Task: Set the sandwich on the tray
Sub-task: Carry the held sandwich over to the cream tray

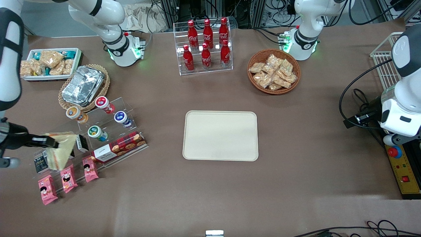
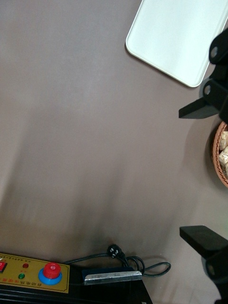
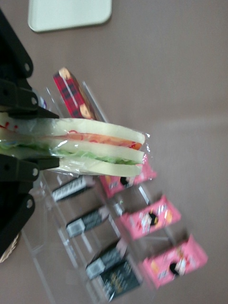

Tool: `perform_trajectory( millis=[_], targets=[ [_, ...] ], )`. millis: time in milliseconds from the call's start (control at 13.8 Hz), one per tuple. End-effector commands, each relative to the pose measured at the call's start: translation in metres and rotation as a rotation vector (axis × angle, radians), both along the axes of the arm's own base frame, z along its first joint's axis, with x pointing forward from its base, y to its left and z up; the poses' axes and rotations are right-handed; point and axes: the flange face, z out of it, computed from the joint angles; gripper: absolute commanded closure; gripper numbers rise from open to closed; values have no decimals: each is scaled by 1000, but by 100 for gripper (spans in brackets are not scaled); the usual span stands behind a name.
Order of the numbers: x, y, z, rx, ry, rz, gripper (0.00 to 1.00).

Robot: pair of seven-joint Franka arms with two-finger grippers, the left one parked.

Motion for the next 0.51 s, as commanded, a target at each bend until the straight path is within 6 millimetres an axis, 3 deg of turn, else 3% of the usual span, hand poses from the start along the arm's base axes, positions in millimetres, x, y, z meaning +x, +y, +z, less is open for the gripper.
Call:
perform_trajectory(
  millis=[0,217,361,434],
  targets=[
    [3,49,14,40,-17,100,65],
    [-3,125,22,70,-35,225,65],
    [-9,198,20,76,-67,329,65],
    [-12,223,20,80,-85,364,66]
  ],
)
